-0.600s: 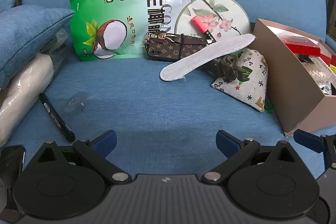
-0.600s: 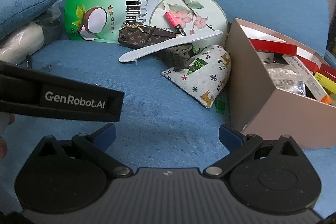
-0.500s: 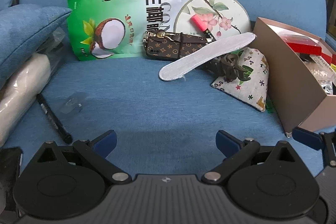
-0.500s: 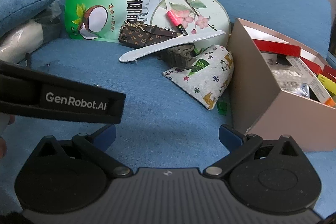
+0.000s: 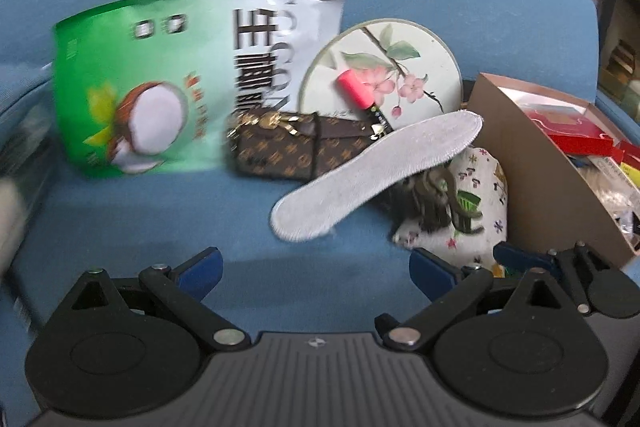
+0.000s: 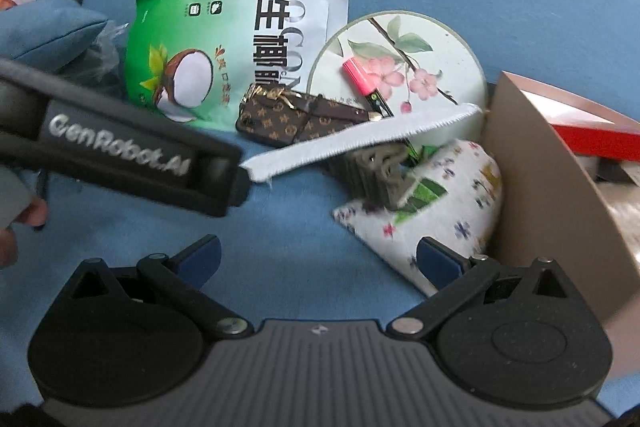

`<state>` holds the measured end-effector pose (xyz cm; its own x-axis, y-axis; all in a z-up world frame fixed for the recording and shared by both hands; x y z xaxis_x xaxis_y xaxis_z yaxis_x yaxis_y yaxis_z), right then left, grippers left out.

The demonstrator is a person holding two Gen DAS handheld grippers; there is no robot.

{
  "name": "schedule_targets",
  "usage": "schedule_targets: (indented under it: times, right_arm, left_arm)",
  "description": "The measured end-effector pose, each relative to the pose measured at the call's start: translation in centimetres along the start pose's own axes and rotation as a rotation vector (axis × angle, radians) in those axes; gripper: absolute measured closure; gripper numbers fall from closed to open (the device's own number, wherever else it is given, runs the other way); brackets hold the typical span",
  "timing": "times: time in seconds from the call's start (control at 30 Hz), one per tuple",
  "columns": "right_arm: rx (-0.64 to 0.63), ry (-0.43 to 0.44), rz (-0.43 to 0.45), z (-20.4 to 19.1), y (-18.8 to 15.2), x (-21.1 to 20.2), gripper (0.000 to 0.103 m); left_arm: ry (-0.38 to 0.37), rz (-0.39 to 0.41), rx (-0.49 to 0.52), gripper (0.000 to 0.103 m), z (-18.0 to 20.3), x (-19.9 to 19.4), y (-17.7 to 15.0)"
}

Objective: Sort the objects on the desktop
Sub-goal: 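Close the left gripper on the grey twisted rubber object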

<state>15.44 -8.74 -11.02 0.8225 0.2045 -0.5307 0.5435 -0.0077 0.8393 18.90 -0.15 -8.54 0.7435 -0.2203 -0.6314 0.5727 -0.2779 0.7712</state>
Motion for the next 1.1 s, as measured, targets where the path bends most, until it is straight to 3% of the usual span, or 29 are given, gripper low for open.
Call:
schedule_targets:
  times: [0.17, 0.27, 0.33, 0.47, 0.53, 0.57, 0.8, 0.9, 0.93, 1.0, 1.1]
  right_arm:
    - [-0.030, -0.056, 0.046, 1.1, 1.4, 2.0, 0.002]
    - [-0.060, -0.072, 0.070, 1.8, 2.0, 3.3, 0.008]
    - [-0.088, -0.060, 0.066, 1.9, 2.2, 4.1, 0.024]
    - [-0.167, -0.066, 0.091, 1.3, 2.1, 4.7, 0.041]
    - [-0.161, -0.047, 0.070, 1.2, 2.0, 4.7, 0.065]
    - [-0.159, -0.047, 0.061, 1.3, 1.9, 4.7, 0.069]
    - [-0.121, 0.022, 0.006, 1.3, 0.9, 2.6, 0.070]
    - [-0.106, 0.087, -0.041, 1.1, -0.3, 0.9, 0.076]
    - [-0.092, 0.105, -0.061, 1.1, -0.8, 0.3, 0.087]
    - [-0.029, 0.166, -0.119, 1.4, -2.0, -1.2, 0.089]
    - [-0.032, 0.177, -0.137, 1.4, -3.8, -3.6, 0.095]
  left_arm:
    - [-0.034, -0.027, 0.098, 0.010, 0.5, 4.3, 1.2]
    - [-0.067, -0.049, 0.092, 0.015, 0.3, 6.4, 1.5]
    - [-0.092, -0.051, 0.067, 0.018, 0.2, 7.1, 1.8]
    - [-0.150, -0.064, 0.001, 0.027, -0.1, 7.8, 2.0]
    - [-0.151, -0.060, -0.011, 0.033, -0.2, 7.2, 2.0]
    - [-0.166, -0.069, -0.017, 0.033, -0.4, 6.8, 1.8]
    - [-0.312, -0.092, -0.239, 0.030, -1.5, 2.9, 1.3]
    - [-0.327, -0.114, -0.226, 0.028, 0.1, 1.5, 0.5]
    - [-0.331, -0.121, -0.213, 0.028, 0.7, 1.1, 0.1]
    - [-0.327, -0.133, -0.187, 0.027, 1.6, 0.6, -0.8]
    - [-0.287, -0.180, -0.177, 0.027, 2.5, 0.3, -2.3]
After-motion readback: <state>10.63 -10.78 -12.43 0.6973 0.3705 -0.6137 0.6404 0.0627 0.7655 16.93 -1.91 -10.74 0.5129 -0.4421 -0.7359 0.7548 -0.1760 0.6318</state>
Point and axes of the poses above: each gripper's, at about its wrist camera, not at the fingertips, and x roughly the way its jaws point, z to its right, y to its top, the point moved 7 cm from there along x, roughly the way its jaws point, and after that the axes turned 12 degrees about x, right-handed, at the moved point
